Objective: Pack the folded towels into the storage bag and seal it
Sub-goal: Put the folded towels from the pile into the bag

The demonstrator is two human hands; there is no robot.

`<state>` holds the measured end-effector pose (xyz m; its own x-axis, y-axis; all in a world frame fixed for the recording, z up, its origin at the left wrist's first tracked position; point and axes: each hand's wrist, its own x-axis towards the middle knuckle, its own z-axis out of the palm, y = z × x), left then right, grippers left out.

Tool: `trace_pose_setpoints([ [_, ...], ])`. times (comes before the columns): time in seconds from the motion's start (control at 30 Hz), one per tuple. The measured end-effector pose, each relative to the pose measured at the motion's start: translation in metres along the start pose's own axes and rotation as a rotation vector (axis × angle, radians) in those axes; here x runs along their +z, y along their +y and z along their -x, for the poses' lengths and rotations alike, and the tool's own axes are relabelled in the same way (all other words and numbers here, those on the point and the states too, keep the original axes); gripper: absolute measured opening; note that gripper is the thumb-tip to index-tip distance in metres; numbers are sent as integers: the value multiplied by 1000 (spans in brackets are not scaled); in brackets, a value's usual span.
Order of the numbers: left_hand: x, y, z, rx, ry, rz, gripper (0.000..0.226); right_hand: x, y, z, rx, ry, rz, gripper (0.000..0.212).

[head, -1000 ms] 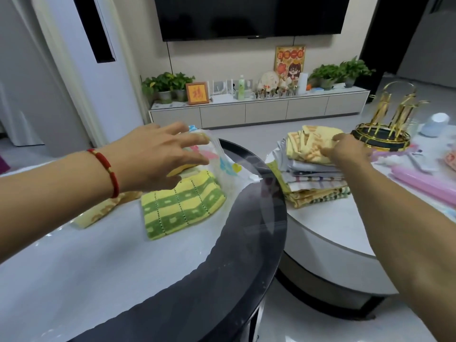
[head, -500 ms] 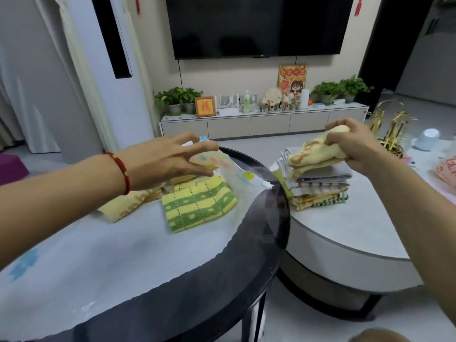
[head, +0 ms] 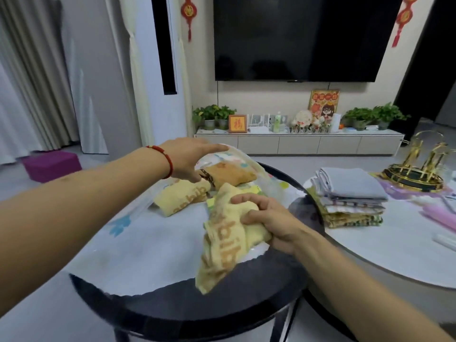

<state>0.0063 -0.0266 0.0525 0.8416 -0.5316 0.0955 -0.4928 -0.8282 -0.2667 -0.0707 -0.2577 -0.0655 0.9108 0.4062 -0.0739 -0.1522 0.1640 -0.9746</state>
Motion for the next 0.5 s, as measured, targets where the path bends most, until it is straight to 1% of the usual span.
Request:
trace_pose_setpoints([
  [0.03,-2,-2,0,-6,-4,6,100,6,6,-24,-42,84,-66,40],
  [0.1,-5,0,1,-1,12,11,101,6,17,-60,-128,347,-94,40],
  [0.17,-1,-10,-5,-7,13,34,101,1,42,-103,-68,626,-76,39],
  [0.2,-1,-7,-5,0,30,30,101,-5,55,-110,-9,714,-91,42],
  [0.27,1,-5,-4,5,39,29,99,-9,78,-119,71,746,-151,52],
  [0.3,2,-5,-5,5,40,40,99,-10,87,-122,74,748,-121,56],
  [0.4,10,-1,-4,-4,45,41,96,-18,94,-125,22,785,73,56],
  [0.5,15,2,-3,4,69,33,94,-19,90,-118,31,744,222,57],
])
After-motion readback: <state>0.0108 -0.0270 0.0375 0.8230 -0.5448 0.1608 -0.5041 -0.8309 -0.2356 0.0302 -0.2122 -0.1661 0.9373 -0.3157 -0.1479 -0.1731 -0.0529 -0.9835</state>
